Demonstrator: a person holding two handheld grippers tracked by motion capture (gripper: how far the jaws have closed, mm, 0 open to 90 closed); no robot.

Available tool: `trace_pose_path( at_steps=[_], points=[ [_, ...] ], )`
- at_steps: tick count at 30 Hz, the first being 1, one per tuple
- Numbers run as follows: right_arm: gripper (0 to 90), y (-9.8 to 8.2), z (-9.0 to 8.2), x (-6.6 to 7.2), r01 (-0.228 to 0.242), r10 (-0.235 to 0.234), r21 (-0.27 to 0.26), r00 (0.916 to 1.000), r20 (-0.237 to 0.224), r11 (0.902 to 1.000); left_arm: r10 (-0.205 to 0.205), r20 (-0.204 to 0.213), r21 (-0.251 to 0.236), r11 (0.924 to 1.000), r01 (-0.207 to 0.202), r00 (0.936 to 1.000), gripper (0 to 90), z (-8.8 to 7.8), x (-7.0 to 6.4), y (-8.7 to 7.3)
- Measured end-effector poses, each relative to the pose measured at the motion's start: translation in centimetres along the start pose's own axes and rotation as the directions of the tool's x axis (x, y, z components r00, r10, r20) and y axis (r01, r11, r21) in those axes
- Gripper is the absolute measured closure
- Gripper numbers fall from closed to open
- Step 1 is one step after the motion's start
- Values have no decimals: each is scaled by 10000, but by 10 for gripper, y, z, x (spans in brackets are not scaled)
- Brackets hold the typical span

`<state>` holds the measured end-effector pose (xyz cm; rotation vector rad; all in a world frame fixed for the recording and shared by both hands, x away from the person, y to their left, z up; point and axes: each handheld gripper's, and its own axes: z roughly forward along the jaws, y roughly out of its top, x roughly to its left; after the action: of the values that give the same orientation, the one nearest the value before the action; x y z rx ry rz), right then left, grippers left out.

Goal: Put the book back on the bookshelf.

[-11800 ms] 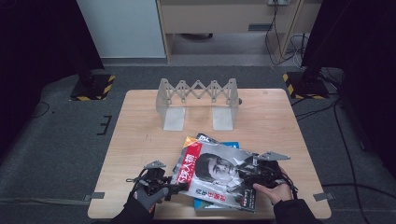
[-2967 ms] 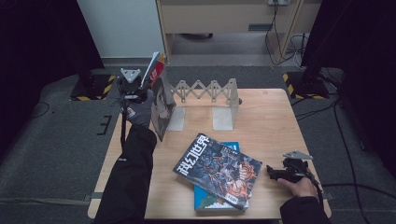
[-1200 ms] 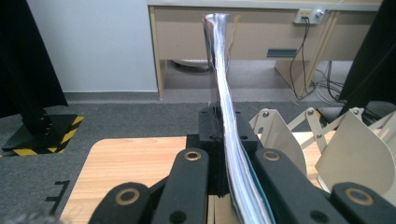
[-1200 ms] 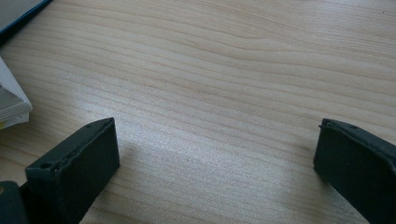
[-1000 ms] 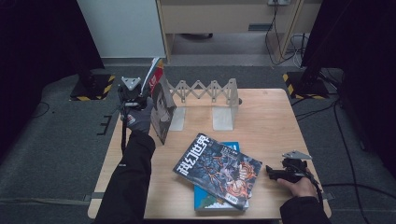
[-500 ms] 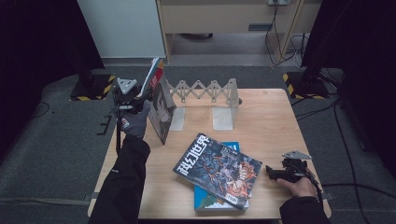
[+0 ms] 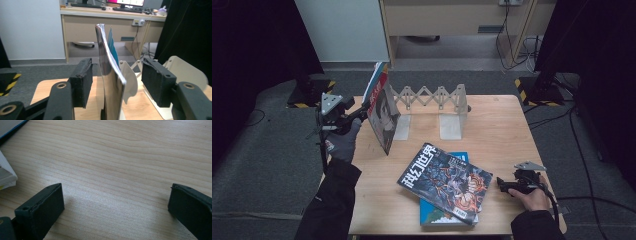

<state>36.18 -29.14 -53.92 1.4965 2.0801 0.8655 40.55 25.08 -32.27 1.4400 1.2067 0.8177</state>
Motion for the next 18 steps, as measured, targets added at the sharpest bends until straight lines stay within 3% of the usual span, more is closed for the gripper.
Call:
trace_pose_path(
  at_steps=[5,8,14,18],
  points=[
    [18,0,0,-1,8,-8,-60,10000,44,10000,85,-23,47,10000,-85,10000,390,-11,7,-5],
    [21,0,0,-1,12,-12,-39,10000,28,10000,-191,45,130,9997,190,9998,390,-16,11,-10],
    [130,3,-4,-4,-205,204,62,9998,78,9998,-224,229,411,9989,214,9995,373,-24,13,-22],
    [149,5,-7,-3,-296,296,-26,9996,14,9996,-170,448,668,9977,140,9989,352,-28,11,-32]
  ],
)
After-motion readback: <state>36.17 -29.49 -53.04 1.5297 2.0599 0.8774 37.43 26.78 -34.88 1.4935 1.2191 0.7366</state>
